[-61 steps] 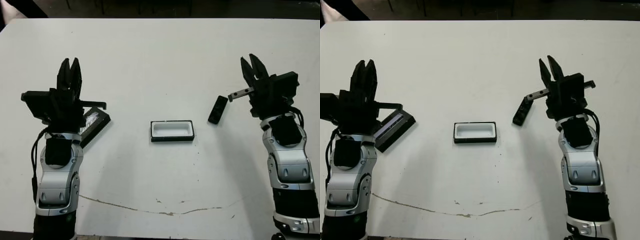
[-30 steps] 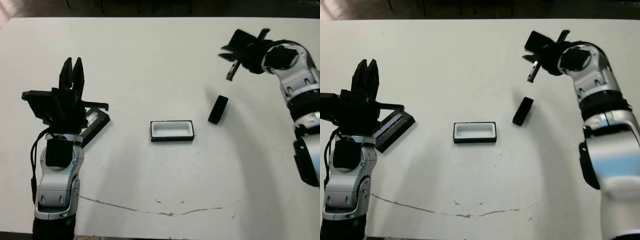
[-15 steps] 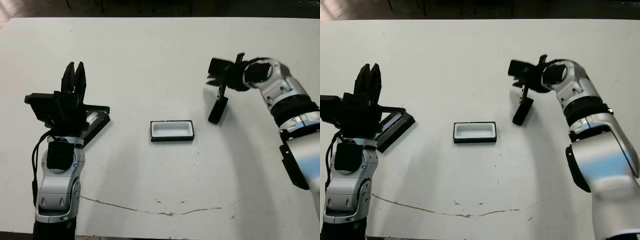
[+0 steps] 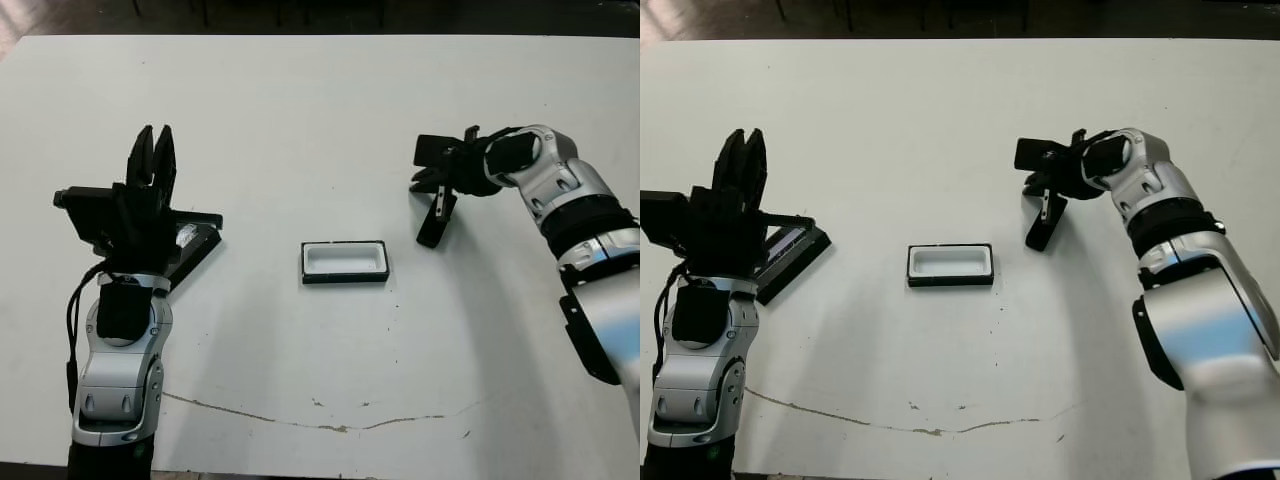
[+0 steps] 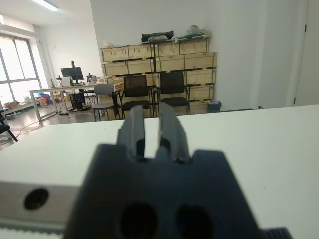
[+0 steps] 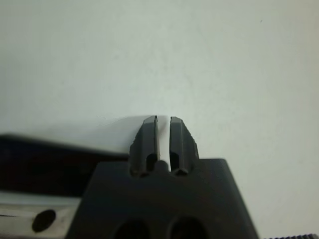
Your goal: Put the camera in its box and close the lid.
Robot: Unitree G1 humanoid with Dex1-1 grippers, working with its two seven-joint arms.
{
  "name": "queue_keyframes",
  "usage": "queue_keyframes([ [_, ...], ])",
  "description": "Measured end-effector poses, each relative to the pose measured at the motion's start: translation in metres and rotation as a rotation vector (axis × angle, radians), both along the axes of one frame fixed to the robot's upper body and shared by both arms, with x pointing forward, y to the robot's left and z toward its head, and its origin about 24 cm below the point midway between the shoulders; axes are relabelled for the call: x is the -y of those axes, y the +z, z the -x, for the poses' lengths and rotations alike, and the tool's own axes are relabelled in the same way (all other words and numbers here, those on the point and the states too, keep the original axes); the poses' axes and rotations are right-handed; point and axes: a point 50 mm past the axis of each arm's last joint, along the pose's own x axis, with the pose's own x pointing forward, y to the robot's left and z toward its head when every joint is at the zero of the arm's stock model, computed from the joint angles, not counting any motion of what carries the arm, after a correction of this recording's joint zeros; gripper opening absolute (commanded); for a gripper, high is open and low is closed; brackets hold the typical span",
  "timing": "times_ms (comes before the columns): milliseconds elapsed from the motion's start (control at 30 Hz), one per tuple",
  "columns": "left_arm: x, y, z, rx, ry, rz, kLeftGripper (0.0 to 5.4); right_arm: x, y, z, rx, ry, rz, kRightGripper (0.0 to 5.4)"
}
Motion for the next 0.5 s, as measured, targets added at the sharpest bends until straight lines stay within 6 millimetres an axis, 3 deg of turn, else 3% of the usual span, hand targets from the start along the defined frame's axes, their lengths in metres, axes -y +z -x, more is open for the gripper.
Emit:
queue_keyframes([
  [500, 0.000, 0.000, 0.000, -0.001, -0.002, 0.004, 0.02, 0.030, 0.006, 0.028, -0.090, -0.054, 0.029, 0.00],
])
